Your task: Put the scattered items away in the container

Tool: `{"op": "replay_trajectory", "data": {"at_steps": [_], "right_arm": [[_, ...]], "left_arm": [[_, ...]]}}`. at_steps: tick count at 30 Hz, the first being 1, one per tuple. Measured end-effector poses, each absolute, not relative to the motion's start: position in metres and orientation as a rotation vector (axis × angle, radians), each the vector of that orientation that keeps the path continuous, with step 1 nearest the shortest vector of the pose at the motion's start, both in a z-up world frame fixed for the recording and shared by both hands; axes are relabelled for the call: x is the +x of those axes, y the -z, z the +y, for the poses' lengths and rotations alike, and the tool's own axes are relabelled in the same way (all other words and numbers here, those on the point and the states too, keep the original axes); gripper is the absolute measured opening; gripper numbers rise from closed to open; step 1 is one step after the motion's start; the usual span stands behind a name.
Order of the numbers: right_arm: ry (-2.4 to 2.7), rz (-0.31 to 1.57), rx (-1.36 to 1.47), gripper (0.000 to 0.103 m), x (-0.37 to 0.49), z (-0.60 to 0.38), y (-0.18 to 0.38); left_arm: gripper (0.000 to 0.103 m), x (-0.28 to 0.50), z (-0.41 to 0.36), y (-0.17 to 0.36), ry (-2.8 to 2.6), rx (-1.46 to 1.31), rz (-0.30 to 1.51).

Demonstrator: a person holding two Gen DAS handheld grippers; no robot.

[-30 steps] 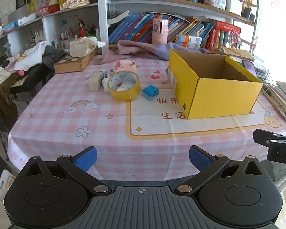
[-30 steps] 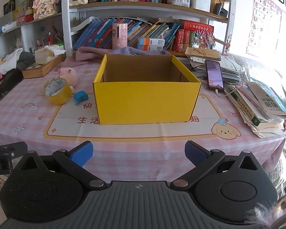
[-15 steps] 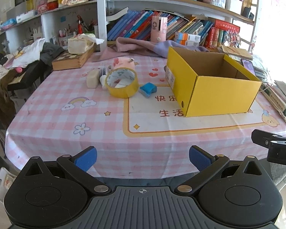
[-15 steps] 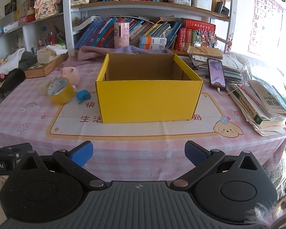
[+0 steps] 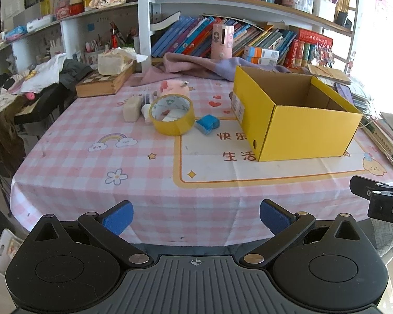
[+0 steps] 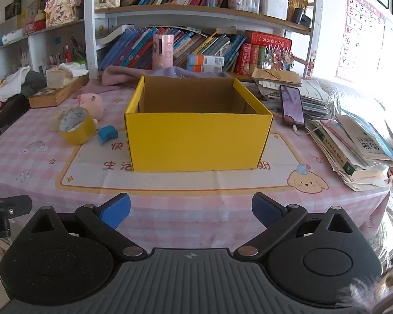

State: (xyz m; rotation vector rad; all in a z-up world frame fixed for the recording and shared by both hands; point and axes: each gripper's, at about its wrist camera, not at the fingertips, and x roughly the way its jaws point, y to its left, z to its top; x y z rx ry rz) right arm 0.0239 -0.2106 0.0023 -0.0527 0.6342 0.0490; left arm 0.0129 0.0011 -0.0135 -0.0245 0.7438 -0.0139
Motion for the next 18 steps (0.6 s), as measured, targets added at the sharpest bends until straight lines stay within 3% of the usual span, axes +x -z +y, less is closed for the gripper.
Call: {"op": "replay_trajectory", "data": {"at_steps": [18], "right_arm": [[-0.058, 0.639, -0.035, 0.096, 0.0230, -0.2080, -0.0030]], "left_arm": [[0.103, 0.0120, 0.0034, 0.0108, 0.023, -0.022, 0.734]]}}
